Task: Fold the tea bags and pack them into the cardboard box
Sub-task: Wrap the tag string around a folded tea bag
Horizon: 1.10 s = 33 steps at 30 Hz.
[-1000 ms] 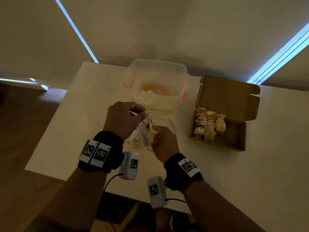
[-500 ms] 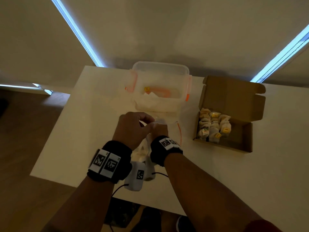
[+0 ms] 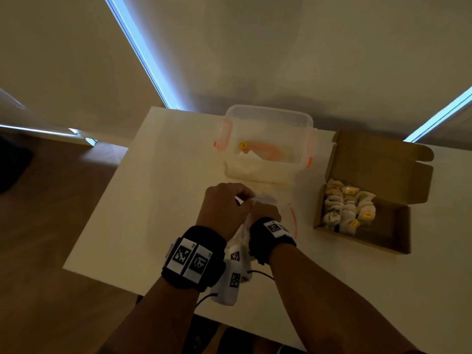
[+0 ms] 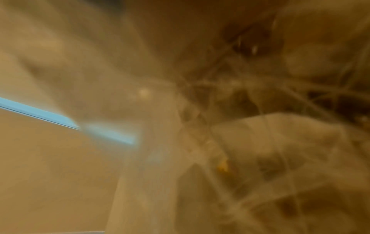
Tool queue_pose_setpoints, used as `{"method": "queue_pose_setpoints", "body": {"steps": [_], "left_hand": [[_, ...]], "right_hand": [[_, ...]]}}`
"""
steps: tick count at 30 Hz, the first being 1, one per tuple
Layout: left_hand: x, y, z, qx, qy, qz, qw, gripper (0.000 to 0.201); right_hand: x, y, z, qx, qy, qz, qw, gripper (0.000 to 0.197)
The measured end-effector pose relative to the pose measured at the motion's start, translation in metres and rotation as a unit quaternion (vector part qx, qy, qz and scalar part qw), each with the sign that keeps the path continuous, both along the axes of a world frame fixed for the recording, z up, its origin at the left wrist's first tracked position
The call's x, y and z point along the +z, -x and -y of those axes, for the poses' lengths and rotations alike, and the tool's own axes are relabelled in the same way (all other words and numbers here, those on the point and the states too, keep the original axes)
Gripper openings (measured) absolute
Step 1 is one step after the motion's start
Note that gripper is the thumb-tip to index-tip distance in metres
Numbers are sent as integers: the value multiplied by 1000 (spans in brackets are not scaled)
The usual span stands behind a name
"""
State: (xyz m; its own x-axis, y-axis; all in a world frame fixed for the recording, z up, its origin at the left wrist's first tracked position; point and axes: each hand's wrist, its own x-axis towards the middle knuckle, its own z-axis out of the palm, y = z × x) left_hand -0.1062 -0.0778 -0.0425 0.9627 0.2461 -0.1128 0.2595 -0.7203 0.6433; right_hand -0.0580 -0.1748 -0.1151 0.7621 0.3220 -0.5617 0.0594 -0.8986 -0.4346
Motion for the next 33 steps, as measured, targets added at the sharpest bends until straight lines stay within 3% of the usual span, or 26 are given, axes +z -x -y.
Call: {"method": "queue_pose_setpoints", "body": {"steps": [2,5,8,10,18,24,26,28,31,33], "left_hand": [[1,-2,-3,12,1,3,1000,9],[3,-3,-8,28,3,10,1000,7],[5,-5,-8,39,2,11,999,10],[7,-6,-5,47,-4,10,999,10],[7,-7,1,54,-30,25,998,5],[5,1,1,9,-59,-27,998,8],[8,3,3,-39,-62,-84,994,18],[22,1,10,-65,-59,-81,993,31],[64,-7,24,-54,34,23,998,44],[103,-14,39,-54,211,99,971,60]], "right_hand": [[-3,-3,1,14,-2,44,999,18],[3,1,17,-55,-43,56,996,24],[22,21,36,-12,-71,68,995,27],[33,33,48,-33,-138,50,989,21],[81,49,97,-93,-261,59,959,9],[139,28,133,-154,-364,16,918,11],[164,22,140,-151,-386,17,910,15],[192,17,146,-136,-396,31,907,17],[230,14,153,-125,-413,72,899,18],[254,13,159,-118,-426,85,893,19]]}}
